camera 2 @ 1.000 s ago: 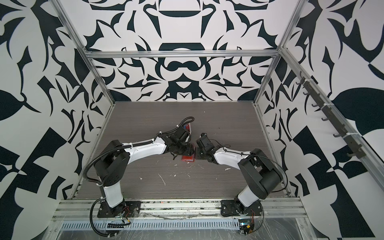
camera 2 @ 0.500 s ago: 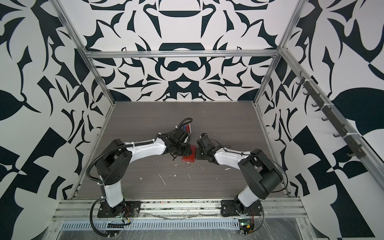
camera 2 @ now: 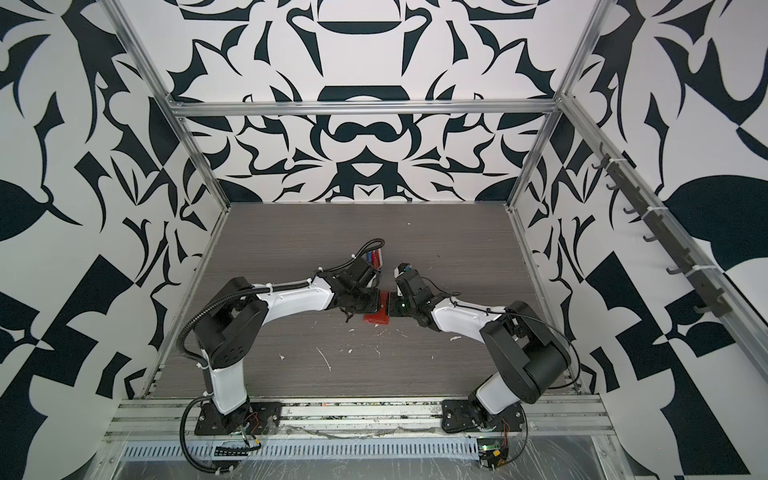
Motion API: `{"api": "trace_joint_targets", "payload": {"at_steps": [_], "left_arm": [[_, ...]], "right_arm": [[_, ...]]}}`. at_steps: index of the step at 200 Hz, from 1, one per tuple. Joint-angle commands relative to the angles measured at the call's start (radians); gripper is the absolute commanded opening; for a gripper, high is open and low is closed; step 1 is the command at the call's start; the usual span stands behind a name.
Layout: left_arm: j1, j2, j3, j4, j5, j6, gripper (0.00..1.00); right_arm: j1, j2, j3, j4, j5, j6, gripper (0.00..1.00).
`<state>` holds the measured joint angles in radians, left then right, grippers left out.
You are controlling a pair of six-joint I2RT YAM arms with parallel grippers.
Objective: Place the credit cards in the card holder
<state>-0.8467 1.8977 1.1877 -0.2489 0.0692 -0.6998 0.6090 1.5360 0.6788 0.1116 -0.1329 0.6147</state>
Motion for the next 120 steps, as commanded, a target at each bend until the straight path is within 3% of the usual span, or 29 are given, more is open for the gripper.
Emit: {"api": "trace_joint_targets", "payload": {"at_steps": [1, 69, 120], "left_arm": [[0.003, 0.031, -0.022, -0.03, -0.035, -0.012, 0.19], [0.003, 0.006, -0.039, -0.016, -0.049, -0.014, 0.18], [0.006, -0.076, -0.093, 0.025, -0.093, -0.007, 0.33]], "right_arm": [[-0.002, 0.019, 0.002, 0.085, -0.066, 0.028, 0.0], [-0.003, 0.077, 0.024, 0.059, -0.07, 0.028, 0.0], [-0.002, 0.116, 0.037, 0.046, -0.08, 0.018, 0.0]]}}
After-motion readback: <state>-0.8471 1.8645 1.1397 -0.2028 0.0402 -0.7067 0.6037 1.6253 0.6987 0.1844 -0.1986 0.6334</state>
